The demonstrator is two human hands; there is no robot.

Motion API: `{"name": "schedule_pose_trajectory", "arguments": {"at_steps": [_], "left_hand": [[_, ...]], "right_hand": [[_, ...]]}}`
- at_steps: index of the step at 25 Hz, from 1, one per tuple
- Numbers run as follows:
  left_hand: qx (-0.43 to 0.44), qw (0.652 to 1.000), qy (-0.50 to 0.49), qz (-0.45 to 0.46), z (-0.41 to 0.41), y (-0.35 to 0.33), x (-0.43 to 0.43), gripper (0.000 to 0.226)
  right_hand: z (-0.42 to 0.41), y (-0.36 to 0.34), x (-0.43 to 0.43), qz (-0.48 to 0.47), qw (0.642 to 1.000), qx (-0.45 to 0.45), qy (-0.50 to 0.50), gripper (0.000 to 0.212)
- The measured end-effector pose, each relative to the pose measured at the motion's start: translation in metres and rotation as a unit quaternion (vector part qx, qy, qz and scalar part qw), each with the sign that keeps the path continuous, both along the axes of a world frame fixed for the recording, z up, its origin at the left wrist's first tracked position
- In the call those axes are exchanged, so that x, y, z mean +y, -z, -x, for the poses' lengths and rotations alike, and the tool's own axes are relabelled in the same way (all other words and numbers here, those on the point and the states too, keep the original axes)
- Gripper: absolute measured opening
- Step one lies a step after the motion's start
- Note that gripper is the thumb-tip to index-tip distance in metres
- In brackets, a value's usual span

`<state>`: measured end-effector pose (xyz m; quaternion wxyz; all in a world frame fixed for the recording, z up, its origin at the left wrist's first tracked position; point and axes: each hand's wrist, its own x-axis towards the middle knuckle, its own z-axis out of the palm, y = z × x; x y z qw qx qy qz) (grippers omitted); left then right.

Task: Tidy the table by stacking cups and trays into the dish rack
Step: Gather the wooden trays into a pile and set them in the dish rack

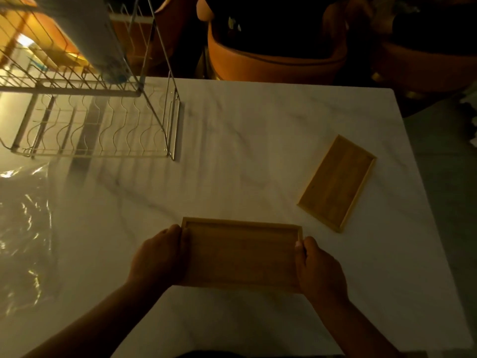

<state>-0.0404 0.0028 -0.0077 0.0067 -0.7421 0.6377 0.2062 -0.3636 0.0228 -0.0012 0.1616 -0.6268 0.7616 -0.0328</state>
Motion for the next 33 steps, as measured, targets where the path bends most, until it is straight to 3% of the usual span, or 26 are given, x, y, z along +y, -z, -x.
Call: {"name": "schedule_pose_trajectory", "arguments": {"at_steps": [10,17,21,25,28,33], "left_hand": [[-0.051,0.998,0.038,-0.030,0.004,0.017,0.000,0.024],[0.023,0.999,-0.045,-0.005,0.006,0.025,0.005,0.037],[0.052,0.997,-0.048,-0.008,0.003,0.035,0.009,0.058],[0.070,0.997,-0.039,-0.002,0.002,0.040,0.007,0.055],[0.068,0.997,-0.037,-0.001,0.003,0.041,0.009,0.052],[0.062,0.998,-0.013,0.005,0.005,0.036,0.007,0.053]], "right_hand": [[-0.002,0.013,-0.001,0.010,1.000,0.016,0.003,0.030],[-0.007,0.020,0.002,-0.001,0.999,-0.008,0.051,0.035],[-0.012,0.019,0.003,0.087,0.994,-0.030,0.056,0.028],[-0.014,0.015,0.004,0.131,0.990,-0.006,0.057,0.019],[-0.014,0.016,0.002,0.072,0.992,-0.043,0.090,0.029],[-0.008,0.015,0.001,0.084,0.994,-0.036,0.055,0.047]]}}
